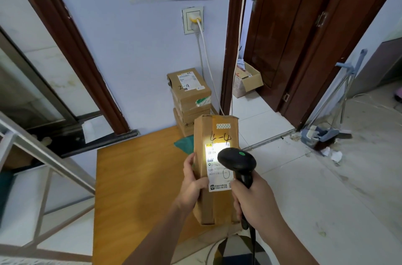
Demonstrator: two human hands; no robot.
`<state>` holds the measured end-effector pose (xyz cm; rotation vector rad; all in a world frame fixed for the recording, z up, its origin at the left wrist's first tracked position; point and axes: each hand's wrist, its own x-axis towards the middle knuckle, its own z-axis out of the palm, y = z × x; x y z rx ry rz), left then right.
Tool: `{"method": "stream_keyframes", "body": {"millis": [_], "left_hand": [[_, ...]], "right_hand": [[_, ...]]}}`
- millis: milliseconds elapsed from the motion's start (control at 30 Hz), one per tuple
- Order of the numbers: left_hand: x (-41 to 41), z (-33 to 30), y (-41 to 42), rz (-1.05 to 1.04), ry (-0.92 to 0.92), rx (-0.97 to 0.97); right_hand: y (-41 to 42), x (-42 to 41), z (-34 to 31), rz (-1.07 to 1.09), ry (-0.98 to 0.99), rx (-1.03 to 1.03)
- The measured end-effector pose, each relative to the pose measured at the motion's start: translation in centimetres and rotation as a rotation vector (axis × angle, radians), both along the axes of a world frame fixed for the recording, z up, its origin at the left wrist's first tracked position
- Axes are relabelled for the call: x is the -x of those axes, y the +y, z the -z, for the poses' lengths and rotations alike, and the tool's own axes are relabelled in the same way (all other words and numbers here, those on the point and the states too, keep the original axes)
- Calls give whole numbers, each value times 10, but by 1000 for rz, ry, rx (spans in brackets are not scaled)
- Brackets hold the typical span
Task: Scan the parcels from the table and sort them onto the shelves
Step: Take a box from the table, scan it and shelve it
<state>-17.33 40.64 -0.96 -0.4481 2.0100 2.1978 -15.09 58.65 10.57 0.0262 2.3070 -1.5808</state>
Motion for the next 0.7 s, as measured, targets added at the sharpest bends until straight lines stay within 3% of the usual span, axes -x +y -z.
{"method": "stream_keyframes", "body": {"millis": [700], "left_hand": [[-38,1,-36,-61,22,-157]], "right_hand": [[-48,-56,-14,34,-25,-61]]}}
